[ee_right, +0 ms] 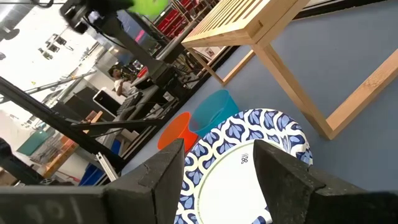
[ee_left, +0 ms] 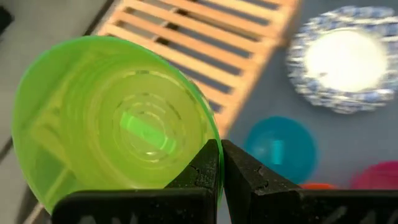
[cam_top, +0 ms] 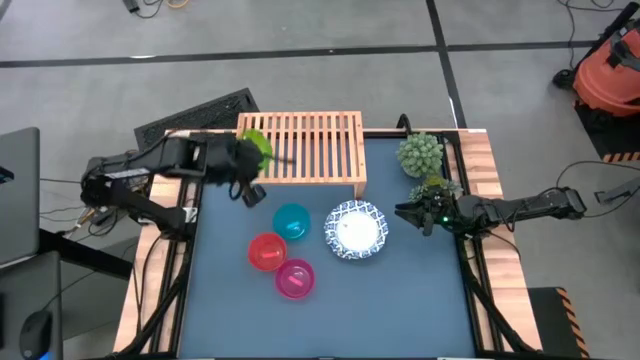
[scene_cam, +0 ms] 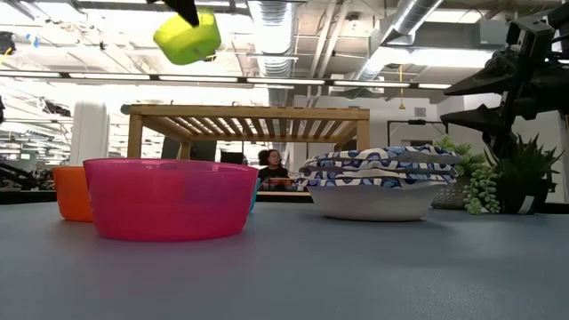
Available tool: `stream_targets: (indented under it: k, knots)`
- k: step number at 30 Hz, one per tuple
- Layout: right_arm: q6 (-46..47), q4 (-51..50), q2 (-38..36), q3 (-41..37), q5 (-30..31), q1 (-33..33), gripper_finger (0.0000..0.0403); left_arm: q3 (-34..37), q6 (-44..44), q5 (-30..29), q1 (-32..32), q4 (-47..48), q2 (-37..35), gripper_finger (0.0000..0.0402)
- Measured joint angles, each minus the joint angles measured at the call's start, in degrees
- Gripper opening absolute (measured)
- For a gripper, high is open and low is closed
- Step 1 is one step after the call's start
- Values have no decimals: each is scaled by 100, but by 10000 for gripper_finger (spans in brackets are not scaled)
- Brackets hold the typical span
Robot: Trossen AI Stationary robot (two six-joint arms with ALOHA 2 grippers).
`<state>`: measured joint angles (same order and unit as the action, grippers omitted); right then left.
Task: Place and stack bowls onto a shelf
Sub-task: Put the green bowl on the shelf
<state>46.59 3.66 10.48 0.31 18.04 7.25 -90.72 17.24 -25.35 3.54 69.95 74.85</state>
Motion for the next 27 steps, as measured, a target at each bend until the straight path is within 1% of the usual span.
stream_targets:
  k: [6,11,14,20,22,25,27]
  knots:
    - [2,0,-1,0,0,-2,218,-2,-1092,808,1202,-74,33,0]
    - [2,0,-2,1,0,0,218,-7,-2412,1308,1928,-181,339,0]
    - [34,0,-2,0,0,-1,218,-7,-3091,1480,2175,-157,633,0]
    - [205,0,0,0,0,-2,218,-4,-4018,1718,2499,82,1164,0]
    - [223,0,-2,1,0,-2,218,-4,-4220,1664,2577,186,1302,0]
    - [293,0,-2,1,0,0,218,-4,-4422,1421,2636,349,1449,0]
    - [295,0,0,-1,0,0,218,-2,-4526,1476,2696,325,1450,0]
